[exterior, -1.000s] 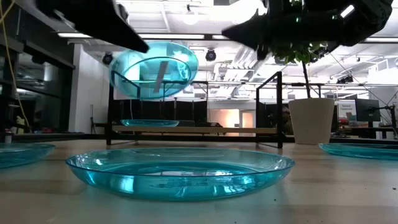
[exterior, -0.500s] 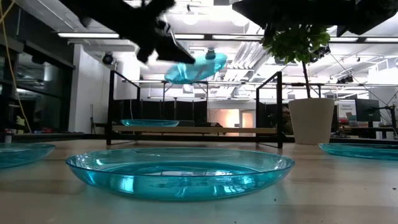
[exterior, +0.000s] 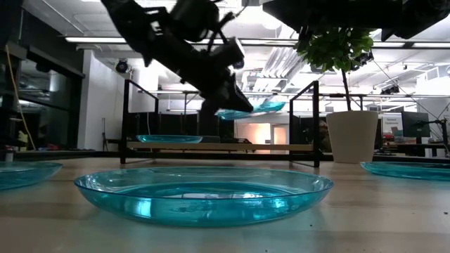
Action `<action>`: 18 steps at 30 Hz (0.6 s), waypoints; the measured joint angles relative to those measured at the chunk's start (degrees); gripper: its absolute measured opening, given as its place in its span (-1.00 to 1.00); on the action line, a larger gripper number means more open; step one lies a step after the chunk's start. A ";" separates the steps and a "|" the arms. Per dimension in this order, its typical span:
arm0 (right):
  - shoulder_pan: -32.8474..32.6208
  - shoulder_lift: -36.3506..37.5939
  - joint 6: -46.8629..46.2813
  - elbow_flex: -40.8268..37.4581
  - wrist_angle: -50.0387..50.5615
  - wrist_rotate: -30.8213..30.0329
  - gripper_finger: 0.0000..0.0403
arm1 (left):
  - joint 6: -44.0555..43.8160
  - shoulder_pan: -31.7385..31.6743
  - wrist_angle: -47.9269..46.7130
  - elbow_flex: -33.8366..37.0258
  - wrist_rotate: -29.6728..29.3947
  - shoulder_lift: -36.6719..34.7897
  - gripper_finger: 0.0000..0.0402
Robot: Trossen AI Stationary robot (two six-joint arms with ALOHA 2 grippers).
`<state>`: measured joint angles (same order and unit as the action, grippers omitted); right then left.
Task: Place and stack plates onto a shelf
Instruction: Put the blue plate on the shelf
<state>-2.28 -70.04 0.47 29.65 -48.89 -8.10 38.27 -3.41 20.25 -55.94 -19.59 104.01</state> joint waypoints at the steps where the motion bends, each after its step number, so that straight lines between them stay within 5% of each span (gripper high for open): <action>1: 0.00 0.00 0.00 0.00 0.22 0.01 -1.00 | 0.12 -0.28 -0.03 -0.95 -0.26 1.01 -1.00; 18: 0.00 0.00 -0.20 0.00 0.98 -0.05 -1.00 | -6.25 -5.72 -3.42 -3.40 4.29 4.94 -1.00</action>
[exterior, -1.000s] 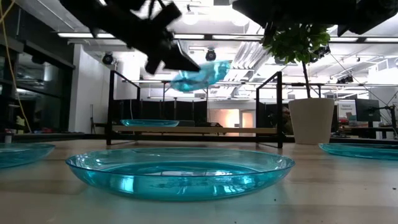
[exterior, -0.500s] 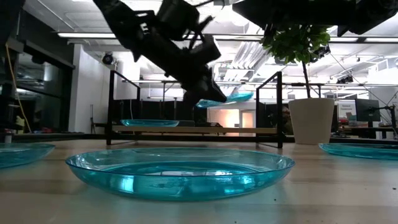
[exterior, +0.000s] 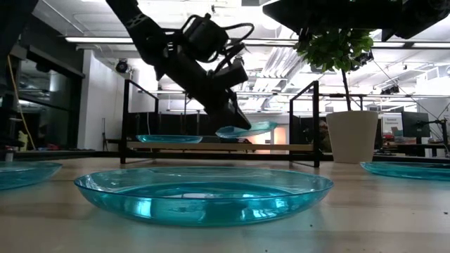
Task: Place and stack plates onto a shelf
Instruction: Put the blue plate on the shelf
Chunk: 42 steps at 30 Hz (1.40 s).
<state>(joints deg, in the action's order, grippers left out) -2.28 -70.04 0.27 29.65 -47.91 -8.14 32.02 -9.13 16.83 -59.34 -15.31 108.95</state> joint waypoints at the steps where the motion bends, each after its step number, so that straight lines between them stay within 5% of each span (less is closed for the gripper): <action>1: 0.00 0.00 0.00 0.01 -0.03 0.00 -1.00 | -0.21 -0.16 0.10 -0.03 0.26 0.27 -1.00; 16: 0.00 -0.01 0.00 0.02 0.00 -0.15 -1.00 | -0.43 -0.41 3.42 0.05 2.77 4.12 -0.96; 29: 0.00 -0.01 -0.24 0.04 0.03 -0.11 -1.00 | -0.45 -0.28 5.10 0.03 0.63 4.04 -0.56; 35: 0.01 0.00 -0.25 0.04 0.07 0.04 -1.00 | 0.10 1.20 4.85 0.01 -5.99 3.04 -0.38; 42: 0.00 -0.02 -0.24 0.07 0.58 0.02 -1.00 | 1.15 3.74 -9.70 -0.01 -19.01 -3.70 -0.30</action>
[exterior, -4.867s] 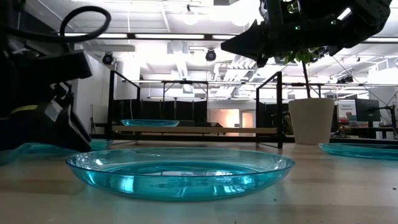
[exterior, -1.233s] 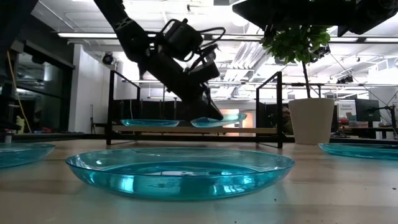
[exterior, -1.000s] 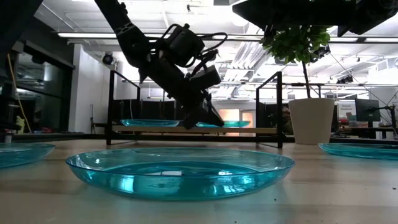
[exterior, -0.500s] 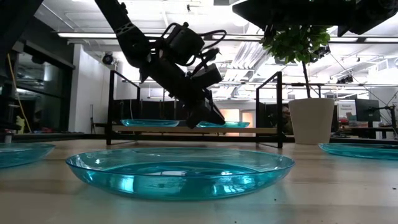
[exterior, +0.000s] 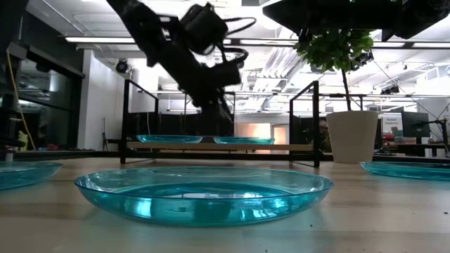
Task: Place and stack plates onto a shelf
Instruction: Put the blue plate on the shelf, then adjust the blue plate on the shelf
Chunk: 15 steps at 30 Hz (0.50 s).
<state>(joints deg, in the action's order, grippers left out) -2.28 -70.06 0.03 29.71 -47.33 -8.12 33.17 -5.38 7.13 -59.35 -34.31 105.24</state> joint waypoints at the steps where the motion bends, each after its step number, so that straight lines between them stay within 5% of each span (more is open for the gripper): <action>1: 0.02 0.00 0.02 0.00 0.08 0.00 -1.00 | -1.45 0.29 -2.66 0.00 0.17 -1.40 -0.30; 9: 0.02 0.00 0.22 0.00 0.05 -0.02 -1.00 | -11.48 0.81 -11.66 2.20 5.21 -10.64 -0.33; 15: 0.00 0.00 0.00 0.00 0.88 -0.04 -1.00 | -19.27 -6.20 -9.38 9.32 7.73 -16.23 -0.47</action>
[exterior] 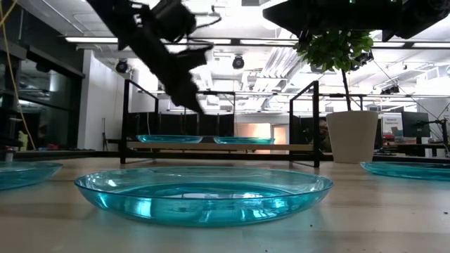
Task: Place and stack plates onto a shelf
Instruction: Adjust the blue plate on the shelf
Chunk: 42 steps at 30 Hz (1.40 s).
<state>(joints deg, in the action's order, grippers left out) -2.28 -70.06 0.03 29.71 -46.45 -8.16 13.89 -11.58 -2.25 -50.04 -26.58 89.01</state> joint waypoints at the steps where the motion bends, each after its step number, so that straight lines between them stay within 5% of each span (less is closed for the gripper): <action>1: 0.00 0.00 0.02 0.00 -0.13 -0.01 -1.00 | -1.86 -1.67 -1.36 0.48 1.04 -0.43 -0.54; 5: 0.45 0.00 0.32 0.01 -1.19 -0.38 -1.00 | -8.29 -8.16 -7.18 -0.92 10.71 0.21 -0.92; 7: 0.88 -0.02 0.39 0.00 -1.25 -0.41 -1.00 | -9.37 -10.25 -9.41 -2.76 13.84 1.29 -0.95; 15: 1.92 -0.02 0.00 0.00 -0.27 -0.57 -1.00 | -6.70 -10.32 -21.14 -14.16 13.28 10.53 -1.00; 19: 1.92 -0.02 0.00 0.00 0.43 -0.57 -1.00 | -5.09 -9.73 -28.48 -20.04 8.27 16.77 -1.00; 27: 1.88 -0.03 0.00 0.00 1.37 -0.52 -1.00 | -3.17 -9.39 -28.48 -22.78 4.52 20.01 -1.00; 42: 1.88 -0.04 -0.04 0.00 1.26 -0.37 -1.00 | -0.13 -9.23 -21.51 -22.74 6.23 20.22 -1.00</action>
<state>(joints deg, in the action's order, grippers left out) -0.40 -70.11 -0.01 29.71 -45.19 -8.54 13.76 -20.82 -23.76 -72.77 -20.35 109.23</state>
